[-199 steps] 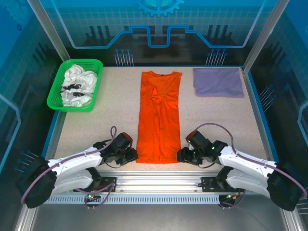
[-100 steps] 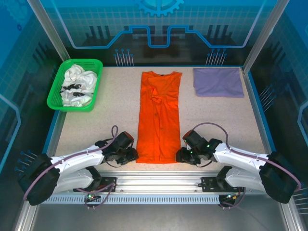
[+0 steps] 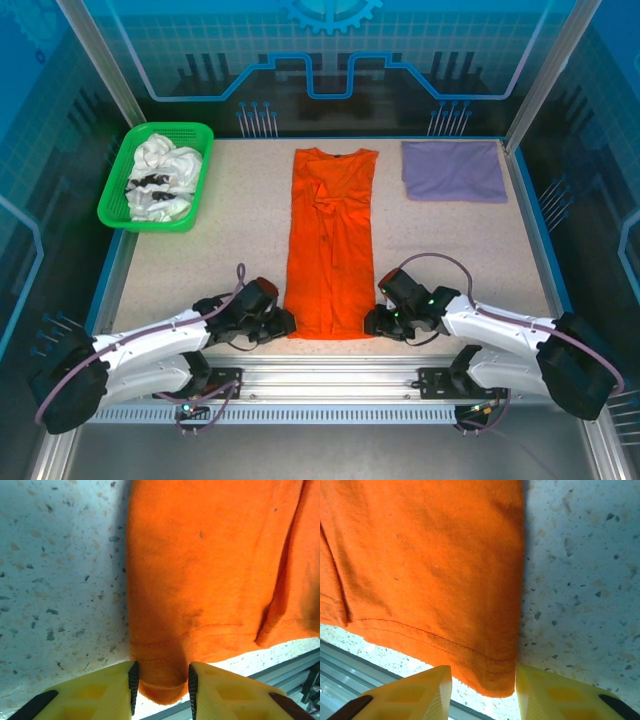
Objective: Fold and stack the t-shirts
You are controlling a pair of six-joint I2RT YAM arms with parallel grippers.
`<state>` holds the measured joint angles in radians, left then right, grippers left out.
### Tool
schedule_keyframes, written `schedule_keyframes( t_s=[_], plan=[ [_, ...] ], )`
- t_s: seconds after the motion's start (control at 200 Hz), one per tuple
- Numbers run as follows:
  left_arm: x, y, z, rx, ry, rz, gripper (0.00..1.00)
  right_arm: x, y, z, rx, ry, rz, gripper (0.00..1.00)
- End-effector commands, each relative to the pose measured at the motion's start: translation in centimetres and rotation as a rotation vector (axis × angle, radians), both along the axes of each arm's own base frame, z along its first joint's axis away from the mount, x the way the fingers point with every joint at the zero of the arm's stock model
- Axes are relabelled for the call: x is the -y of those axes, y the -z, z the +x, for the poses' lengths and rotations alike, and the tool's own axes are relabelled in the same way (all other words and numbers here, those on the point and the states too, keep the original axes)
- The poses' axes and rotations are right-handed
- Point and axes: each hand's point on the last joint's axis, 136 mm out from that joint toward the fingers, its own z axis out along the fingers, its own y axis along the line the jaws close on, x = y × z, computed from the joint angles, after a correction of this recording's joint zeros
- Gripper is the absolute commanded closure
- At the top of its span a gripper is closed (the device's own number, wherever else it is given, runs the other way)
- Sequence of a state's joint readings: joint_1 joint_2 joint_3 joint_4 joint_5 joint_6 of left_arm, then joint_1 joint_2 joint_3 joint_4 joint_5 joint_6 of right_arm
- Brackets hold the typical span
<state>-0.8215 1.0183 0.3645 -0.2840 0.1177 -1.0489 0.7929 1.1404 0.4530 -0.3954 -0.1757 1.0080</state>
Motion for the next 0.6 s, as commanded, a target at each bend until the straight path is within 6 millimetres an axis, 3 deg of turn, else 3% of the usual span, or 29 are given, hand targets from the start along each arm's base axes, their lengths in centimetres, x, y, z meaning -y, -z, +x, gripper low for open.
schedule_keyframes(
  t_s=[0.0, 0.145, 0.345, 0.595],
  plan=[
    [-0.3, 0.5, -0.6, -0.019, 0.007, 0.031, 0.66, -0.2, -0.3, 0.0, -0.011, 0.003, -0.014, 0.62],
    [0.3, 0.3, -0.6, -0.021, 0.004, -0.008, 0.66, 0.0, 0.2, -0.1, -0.025, 0.010, -0.033, 0.64],
    [-0.7, -0.1, -0.5, 0.005, -0.007, 0.026, 0.61, -0.1, 0.3, -0.2, -0.029, 0.009, -0.026, 0.66],
    [0.4, 0.8, -0.7, -0.026, 0.009, -0.005, 0.65, -0.4, 0.5, -0.1, -0.035, 0.005, -0.025, 0.69]
  ],
)
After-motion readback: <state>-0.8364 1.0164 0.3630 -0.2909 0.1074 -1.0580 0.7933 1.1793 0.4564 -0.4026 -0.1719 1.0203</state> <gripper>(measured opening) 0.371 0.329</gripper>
